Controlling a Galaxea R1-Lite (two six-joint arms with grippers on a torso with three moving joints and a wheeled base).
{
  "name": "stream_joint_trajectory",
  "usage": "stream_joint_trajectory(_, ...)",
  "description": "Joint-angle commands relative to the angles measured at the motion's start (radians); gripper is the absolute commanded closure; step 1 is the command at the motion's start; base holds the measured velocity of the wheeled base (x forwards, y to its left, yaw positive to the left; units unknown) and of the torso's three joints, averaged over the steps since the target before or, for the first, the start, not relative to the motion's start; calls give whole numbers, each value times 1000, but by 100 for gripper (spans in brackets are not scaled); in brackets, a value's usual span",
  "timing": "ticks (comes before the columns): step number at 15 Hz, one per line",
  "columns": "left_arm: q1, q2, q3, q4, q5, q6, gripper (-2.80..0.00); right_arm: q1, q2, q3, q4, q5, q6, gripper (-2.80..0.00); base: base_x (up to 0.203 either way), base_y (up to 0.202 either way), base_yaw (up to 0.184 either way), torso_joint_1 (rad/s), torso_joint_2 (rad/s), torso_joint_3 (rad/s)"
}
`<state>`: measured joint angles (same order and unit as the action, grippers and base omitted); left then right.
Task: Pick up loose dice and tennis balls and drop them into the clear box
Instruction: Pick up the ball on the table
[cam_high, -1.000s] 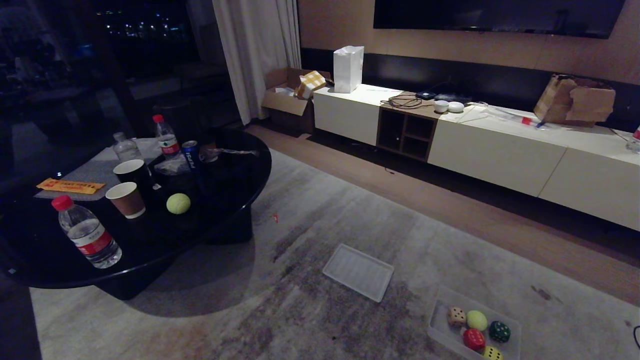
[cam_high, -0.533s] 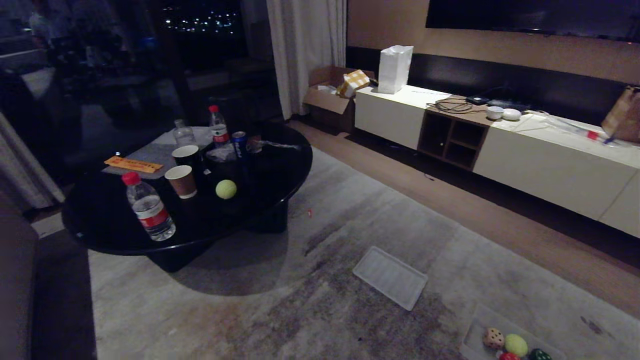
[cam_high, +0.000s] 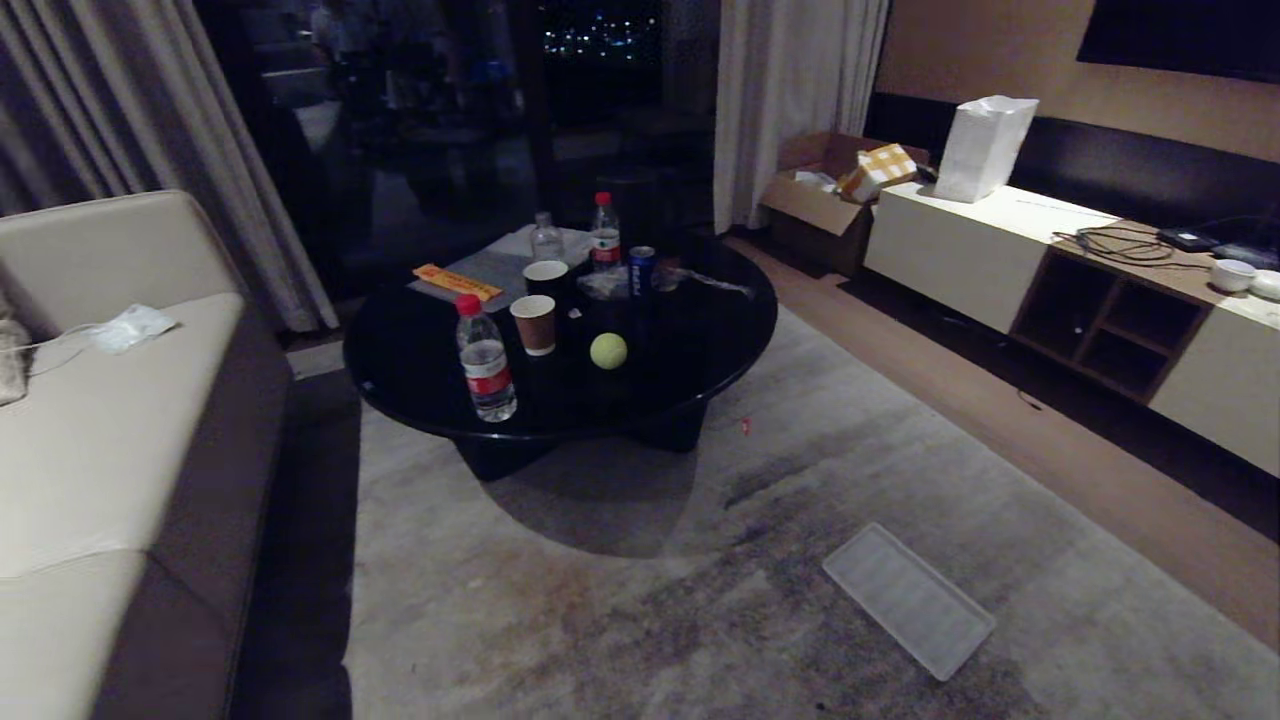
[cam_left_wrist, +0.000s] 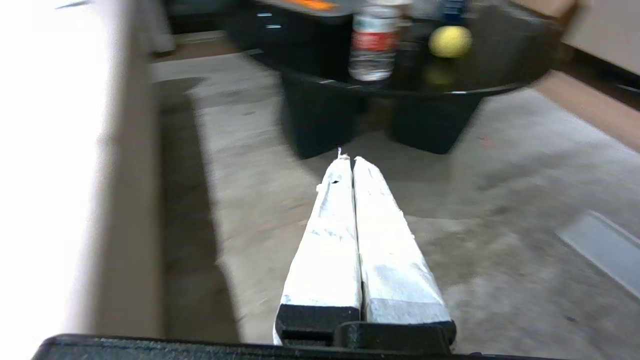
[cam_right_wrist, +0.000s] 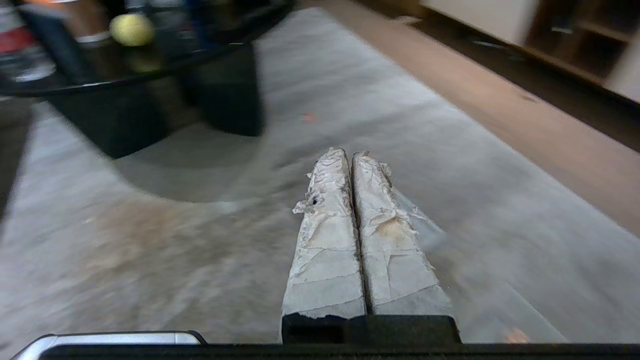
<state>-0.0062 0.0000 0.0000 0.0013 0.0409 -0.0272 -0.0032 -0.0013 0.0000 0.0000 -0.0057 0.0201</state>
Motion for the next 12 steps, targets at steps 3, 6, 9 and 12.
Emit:
stream_joint_trajectory(3,0,2,2,0,1,0,0,0,1,1,0,0,0,0,-2,-7,163,1,5,2)
stream_joint_trajectory(6,0,2,2,0,1,0,0,0,2,2,0,0,0,0,-2,-9,162,-2,1,2)
stream_joint_trajectory(9,0,2,2,-1,2,-3,0,0,1,0,0,0,0,0,1,-9,163,4,4,2)
stream_joint_trajectory(12,0,2,2,-1,2,-3,0,0,1,0,0,0,0,0,0,-3,113,2,4,0)
